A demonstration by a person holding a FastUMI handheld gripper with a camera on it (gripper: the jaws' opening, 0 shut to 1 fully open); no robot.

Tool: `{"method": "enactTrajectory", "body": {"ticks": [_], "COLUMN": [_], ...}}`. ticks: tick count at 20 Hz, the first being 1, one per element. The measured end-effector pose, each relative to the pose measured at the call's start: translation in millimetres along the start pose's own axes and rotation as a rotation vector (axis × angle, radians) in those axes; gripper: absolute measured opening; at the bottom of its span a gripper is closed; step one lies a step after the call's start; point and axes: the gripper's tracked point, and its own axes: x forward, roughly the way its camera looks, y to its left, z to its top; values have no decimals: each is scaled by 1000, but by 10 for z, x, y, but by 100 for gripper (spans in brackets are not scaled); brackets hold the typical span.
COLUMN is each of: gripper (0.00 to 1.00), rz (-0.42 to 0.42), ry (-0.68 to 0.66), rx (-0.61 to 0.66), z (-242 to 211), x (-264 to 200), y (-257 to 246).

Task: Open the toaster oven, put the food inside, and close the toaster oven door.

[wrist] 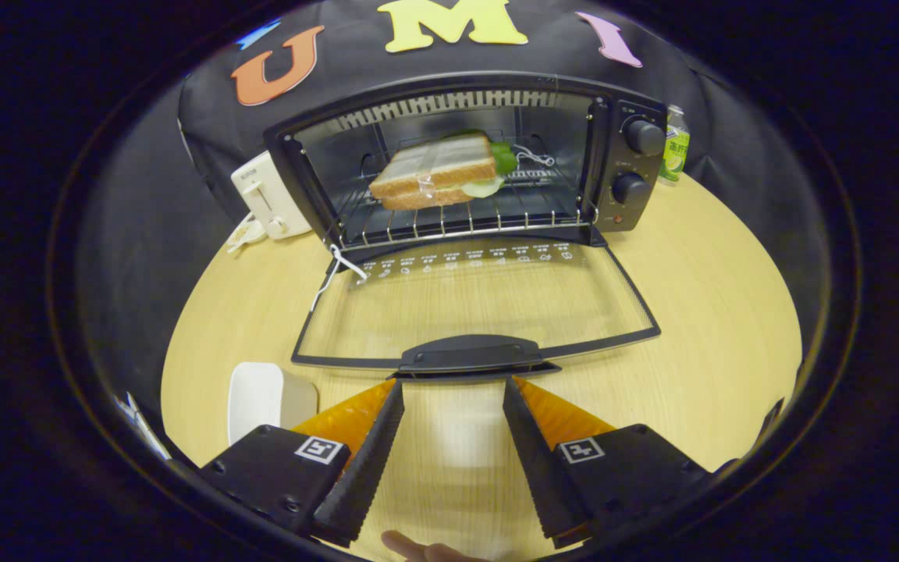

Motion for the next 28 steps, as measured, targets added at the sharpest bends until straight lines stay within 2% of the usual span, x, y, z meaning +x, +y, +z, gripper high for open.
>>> {"method": "enactTrajectory", "body": {"ticks": [12, 23, 28], "gripper": [85, 85, 85], "rz": [-61, -47, -42], "ry": [-186, -354, -479], "rx": [-93, -96, -86], "z": [211, 434, 581], "x": [-255, -442, -526], "y": [51, 110, 135]}}
